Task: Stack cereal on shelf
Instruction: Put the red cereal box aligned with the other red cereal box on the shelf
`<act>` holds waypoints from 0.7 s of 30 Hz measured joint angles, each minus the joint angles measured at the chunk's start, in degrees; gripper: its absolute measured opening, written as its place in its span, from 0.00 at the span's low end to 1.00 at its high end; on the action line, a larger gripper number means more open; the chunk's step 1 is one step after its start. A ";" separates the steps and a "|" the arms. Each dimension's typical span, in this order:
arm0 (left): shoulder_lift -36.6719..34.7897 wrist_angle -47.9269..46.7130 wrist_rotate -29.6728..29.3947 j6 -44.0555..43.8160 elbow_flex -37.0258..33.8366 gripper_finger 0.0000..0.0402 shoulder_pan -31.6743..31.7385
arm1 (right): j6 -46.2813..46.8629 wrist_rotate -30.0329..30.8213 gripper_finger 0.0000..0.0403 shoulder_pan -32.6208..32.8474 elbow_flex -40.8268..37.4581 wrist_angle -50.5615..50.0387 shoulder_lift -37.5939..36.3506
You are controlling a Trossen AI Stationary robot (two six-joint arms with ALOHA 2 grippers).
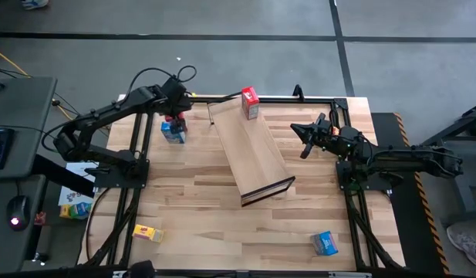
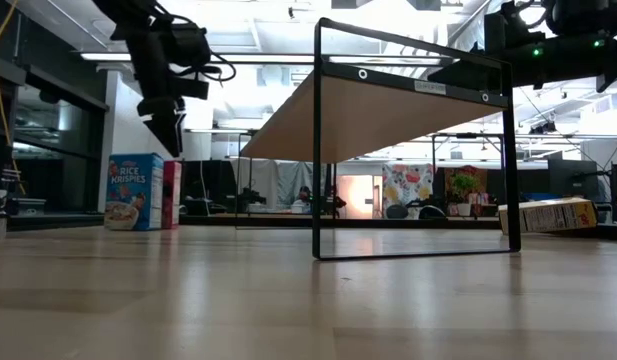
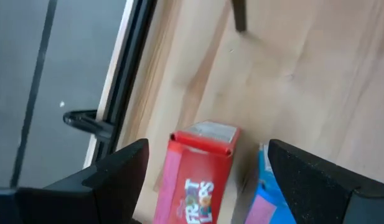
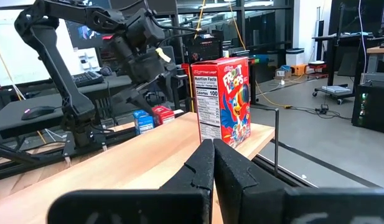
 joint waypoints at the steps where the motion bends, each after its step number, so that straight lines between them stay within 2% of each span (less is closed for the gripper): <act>1: -0.01 -0.28 0.51 -0.50 0.00 0.80 0.61 | 0.00 0.00 0.00 0.01 0.00 0.00 -0.01; 4: 0.17 -1.58 2.50 -1.45 0.02 0.80 2.27 | 0.00 0.00 0.00 -0.01 0.00 0.00 -0.01; 8: 1.02 -1.58 1.79 -1.18 0.02 0.80 3.86 | 0.02 0.00 0.00 -0.01 0.00 0.00 0.01; 21: 6.59 -0.88 1.87 0.43 0.07 0.80 3.96 | 0.02 0.03 0.00 0.00 0.00 -0.16 0.01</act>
